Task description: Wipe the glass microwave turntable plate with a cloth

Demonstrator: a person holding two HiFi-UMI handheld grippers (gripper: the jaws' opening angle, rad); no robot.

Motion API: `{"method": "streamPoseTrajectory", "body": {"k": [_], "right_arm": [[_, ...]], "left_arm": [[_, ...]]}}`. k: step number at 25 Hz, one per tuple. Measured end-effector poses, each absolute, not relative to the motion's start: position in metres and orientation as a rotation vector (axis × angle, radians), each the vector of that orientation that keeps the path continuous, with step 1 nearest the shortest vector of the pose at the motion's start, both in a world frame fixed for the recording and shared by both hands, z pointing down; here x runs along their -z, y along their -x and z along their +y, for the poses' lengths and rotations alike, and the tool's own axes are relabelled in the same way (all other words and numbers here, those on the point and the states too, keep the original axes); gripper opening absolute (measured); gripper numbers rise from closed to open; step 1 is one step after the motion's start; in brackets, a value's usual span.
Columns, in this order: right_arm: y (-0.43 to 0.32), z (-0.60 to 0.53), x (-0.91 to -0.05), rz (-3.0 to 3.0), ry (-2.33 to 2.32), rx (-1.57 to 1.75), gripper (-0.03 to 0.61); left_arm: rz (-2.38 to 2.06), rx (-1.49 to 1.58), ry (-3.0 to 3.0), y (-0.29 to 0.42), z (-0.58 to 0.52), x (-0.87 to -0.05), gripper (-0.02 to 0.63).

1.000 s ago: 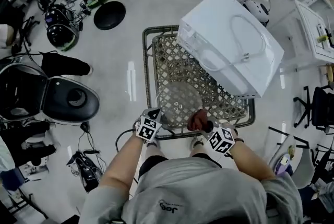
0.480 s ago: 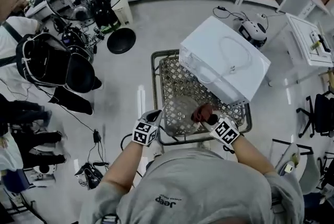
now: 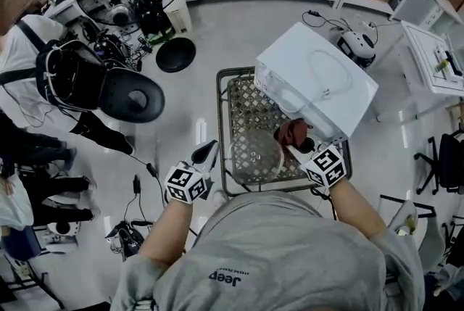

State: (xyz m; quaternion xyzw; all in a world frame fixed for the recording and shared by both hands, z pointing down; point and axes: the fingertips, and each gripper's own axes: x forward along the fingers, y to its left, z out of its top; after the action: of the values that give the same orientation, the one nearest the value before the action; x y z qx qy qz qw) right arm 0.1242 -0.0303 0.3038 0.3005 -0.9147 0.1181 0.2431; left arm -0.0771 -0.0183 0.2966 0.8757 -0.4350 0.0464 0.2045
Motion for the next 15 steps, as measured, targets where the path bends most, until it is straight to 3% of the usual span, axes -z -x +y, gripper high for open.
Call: {"method": "streamPoseTrajectory", "body": {"k": [15], "right_arm": [[-0.124, -0.034, -0.282, -2.557, -0.859, -0.329, 0.064]], "left_arm": [[-1.219, -0.029, -2.443, 0.080, -0.012, -0.274, 0.000]]}}
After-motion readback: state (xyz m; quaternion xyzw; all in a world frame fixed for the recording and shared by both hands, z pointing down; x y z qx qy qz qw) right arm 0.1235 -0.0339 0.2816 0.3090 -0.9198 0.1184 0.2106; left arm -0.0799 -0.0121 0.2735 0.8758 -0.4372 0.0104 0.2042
